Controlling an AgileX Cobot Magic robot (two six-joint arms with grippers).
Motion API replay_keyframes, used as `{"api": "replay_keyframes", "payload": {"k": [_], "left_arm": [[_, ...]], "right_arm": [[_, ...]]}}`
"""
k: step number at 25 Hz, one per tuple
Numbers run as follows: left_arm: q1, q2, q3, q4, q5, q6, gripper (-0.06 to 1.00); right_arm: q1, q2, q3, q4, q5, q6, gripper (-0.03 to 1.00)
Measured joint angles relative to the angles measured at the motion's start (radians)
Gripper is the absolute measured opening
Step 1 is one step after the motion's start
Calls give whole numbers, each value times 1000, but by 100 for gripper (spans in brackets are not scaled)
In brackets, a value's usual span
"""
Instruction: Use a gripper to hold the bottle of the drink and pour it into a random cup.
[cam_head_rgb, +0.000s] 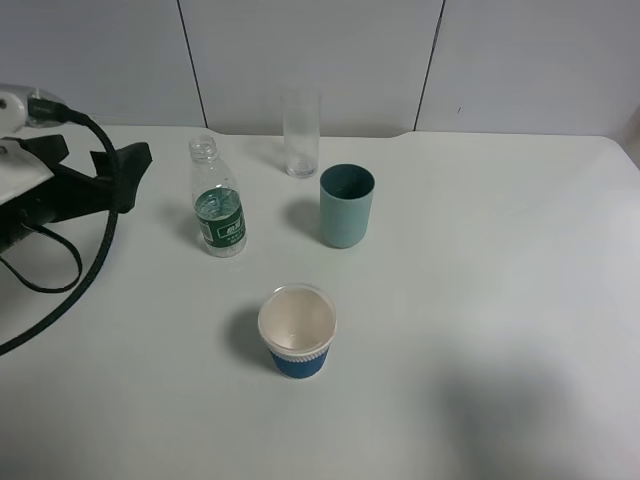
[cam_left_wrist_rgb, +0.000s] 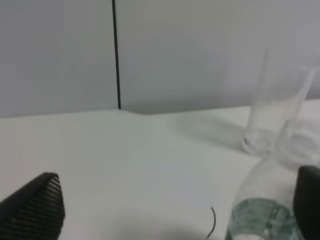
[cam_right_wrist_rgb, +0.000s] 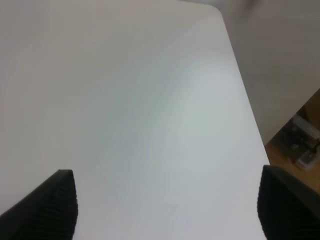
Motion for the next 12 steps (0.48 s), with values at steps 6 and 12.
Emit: {"api": "replay_keyframes", "payload": {"k": [6,12], "left_arm": [[0,-162,-126,0,263,157,91],[0,-294,-255,0,503,250,91]], "right_arm": [[0,0,0,0,0,0,74],[0,0,0,0,0,0,74]]}}
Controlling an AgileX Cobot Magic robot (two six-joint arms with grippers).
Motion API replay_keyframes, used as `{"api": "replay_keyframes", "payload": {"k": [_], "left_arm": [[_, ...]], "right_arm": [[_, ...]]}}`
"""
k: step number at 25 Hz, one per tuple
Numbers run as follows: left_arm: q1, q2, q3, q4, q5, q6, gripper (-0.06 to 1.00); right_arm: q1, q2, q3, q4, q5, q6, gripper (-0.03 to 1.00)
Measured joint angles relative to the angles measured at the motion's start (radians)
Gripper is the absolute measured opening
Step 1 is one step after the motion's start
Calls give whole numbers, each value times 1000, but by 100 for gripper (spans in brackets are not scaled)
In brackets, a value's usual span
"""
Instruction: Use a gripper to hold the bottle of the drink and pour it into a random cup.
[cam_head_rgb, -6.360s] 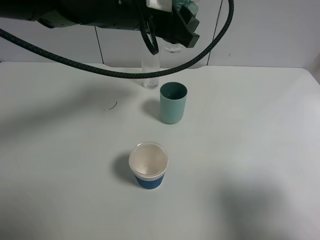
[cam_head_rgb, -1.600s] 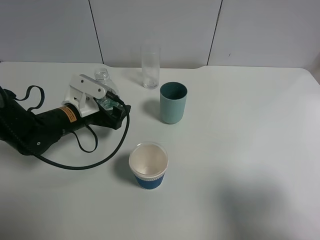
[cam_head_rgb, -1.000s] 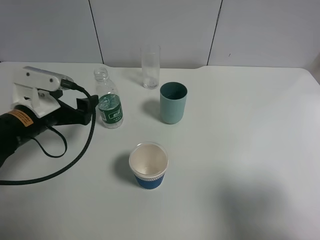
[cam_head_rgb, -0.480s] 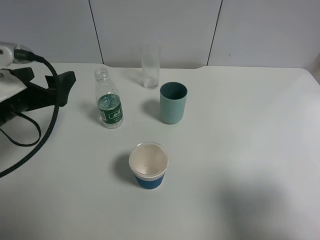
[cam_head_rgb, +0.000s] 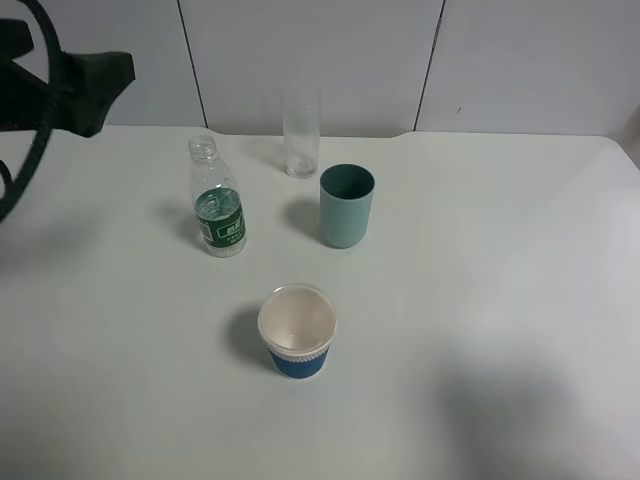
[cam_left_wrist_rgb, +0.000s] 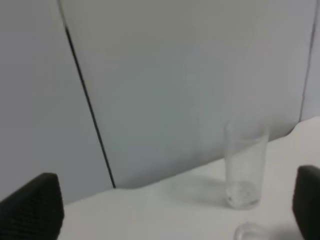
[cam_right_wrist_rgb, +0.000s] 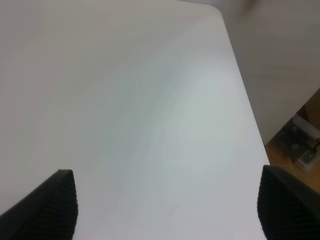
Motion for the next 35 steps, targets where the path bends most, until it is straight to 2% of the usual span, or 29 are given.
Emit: {"api": "replay_keyframes", "payload": {"k": [7,11,17,22,28,31,35], "left_arm": [[0,-108,-110,0,286,6,91],[0,-153,-121,12,406,6,91],[0,-240,-121,99,515,6,91],[0,-336,-124,212,606,2,91],[1,-427,-124,263,750,-56,91],[31,-464,-124,272,811,-116,91],[137,-518,-124,273,879,-170,91]], "right_arm": [[0,0,0,0,0,0,74],[0,0,0,0,0,0,74],[0,0,0,0,0,0,74],[0,0,0,0,0,0,74],[0,0,0,0,0,0,74],[0,0,0,0,0,0,74],[0,0,0,0,0,0,74]]}}
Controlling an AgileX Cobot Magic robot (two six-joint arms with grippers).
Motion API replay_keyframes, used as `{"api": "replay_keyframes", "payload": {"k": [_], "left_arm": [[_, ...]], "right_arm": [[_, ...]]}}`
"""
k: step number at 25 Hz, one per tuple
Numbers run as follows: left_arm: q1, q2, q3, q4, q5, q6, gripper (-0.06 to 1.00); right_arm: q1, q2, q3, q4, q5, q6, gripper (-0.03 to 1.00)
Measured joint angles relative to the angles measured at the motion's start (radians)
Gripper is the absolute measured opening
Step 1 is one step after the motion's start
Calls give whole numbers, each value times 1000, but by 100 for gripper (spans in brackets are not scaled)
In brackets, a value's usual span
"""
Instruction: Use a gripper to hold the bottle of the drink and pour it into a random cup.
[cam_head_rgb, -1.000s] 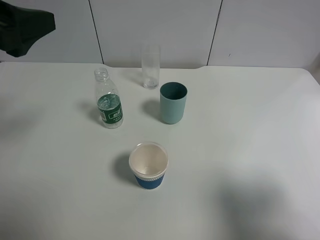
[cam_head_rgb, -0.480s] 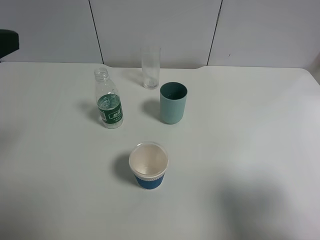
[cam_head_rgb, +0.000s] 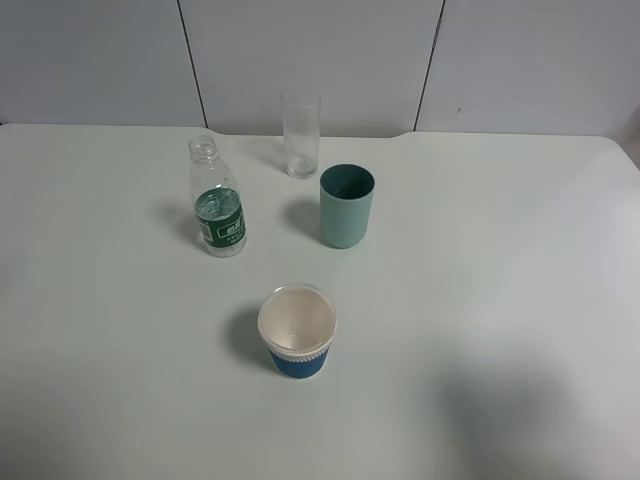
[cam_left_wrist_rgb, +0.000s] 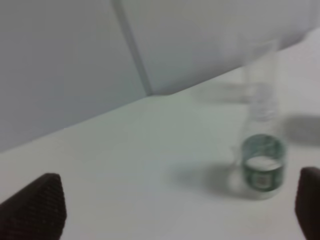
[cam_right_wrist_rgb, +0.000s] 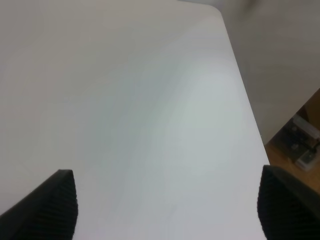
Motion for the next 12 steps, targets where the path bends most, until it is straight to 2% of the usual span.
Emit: {"api": "replay_keyframes", "payload": {"k": [6,12], "left_arm": [[139,-111,-1,-2,79,-12,91],[188,-255,-1,-4,210,-12,91]], "right_arm": [[0,0,0,0,0,0,74],[0,0,0,0,0,0,74]]}}
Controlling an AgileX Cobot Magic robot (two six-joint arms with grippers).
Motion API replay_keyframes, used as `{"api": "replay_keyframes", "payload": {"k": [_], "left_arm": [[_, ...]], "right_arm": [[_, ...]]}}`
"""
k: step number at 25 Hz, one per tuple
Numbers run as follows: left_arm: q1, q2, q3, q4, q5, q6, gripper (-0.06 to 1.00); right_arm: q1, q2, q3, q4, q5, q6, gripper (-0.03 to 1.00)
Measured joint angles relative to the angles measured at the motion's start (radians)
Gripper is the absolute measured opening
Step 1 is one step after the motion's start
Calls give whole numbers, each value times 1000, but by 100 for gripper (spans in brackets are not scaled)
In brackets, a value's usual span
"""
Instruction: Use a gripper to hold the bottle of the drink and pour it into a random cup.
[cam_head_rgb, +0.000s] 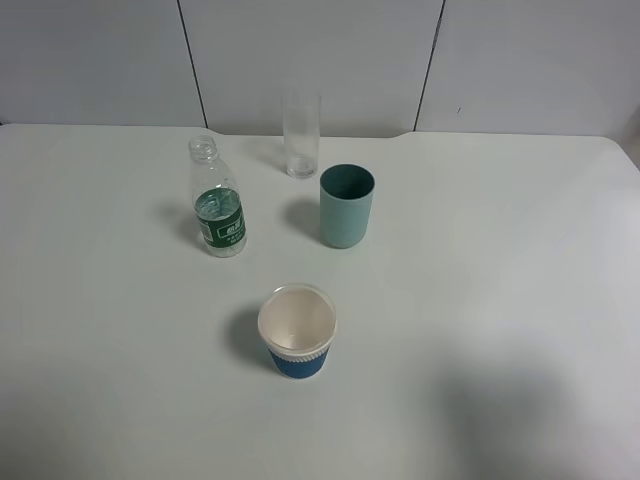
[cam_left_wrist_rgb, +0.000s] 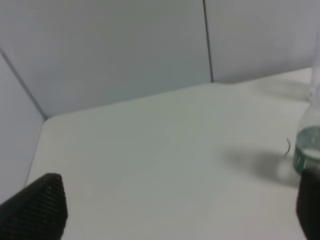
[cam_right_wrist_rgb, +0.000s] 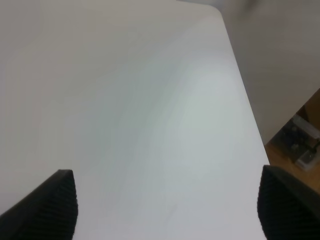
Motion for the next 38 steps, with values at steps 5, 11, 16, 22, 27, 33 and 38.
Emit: {"api": "replay_keyframes", "payload": {"k": [5,11,16,22,27,33,38], "left_arm": [[18,-85,0,0,150,-37,91],[18,-190,55,15,222,-117,91],[18,-207,92,21,285,-131,91],[18,-208,106,19,304,-156,91],[18,-208,106,19,304,-169,91],[18,-208,106,19,304,-169,91],[18,-208,106,19,304,-169,91]], "right_arm": [[0,0,0,0,0,0,74],[0,0,0,0,0,0,74],[0,0,0,0,0,0,74],[0,0,0,0,0,0,74],[0,0,0,0,0,0,74],[0,0,0,0,0,0,74],[0,0,0,0,0,0,74]]}}
